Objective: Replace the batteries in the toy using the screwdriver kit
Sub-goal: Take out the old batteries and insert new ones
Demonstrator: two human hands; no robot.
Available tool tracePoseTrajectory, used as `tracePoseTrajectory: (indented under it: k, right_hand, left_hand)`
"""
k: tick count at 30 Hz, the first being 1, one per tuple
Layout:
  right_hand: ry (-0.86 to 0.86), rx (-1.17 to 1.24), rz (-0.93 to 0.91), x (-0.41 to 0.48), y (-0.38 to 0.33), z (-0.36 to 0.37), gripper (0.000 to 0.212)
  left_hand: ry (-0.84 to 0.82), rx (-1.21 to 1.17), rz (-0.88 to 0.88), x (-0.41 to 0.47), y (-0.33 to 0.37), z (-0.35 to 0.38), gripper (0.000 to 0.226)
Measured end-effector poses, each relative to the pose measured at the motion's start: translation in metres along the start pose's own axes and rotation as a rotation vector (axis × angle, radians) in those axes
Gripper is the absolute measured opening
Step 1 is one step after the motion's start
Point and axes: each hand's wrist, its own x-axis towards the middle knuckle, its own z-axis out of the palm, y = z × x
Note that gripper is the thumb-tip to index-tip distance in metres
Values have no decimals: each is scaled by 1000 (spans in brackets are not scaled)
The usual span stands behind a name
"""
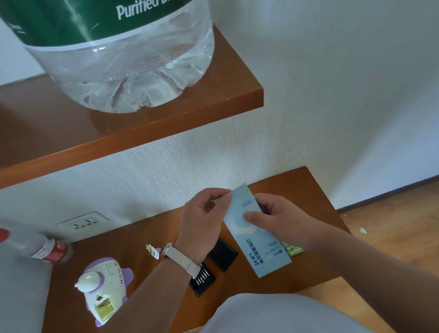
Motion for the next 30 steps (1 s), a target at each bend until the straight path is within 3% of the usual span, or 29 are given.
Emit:
tracePoseTrajectory:
  k: [10, 20, 30]
  right_hand:
    - [-79, -27, 30, -2, -1, 1, 24]
    - [-31, 0, 80, -10, 6, 7, 22]
    - [79, 57, 45, -16, 18, 13, 21]
  left_hand:
    - [-55, -71, -66, -4, -5, -7, 17]
    - [-139, 124, 98, -20, -22, -8, 22]
    - [-180, 54, 54, -33, -42, 12, 27]
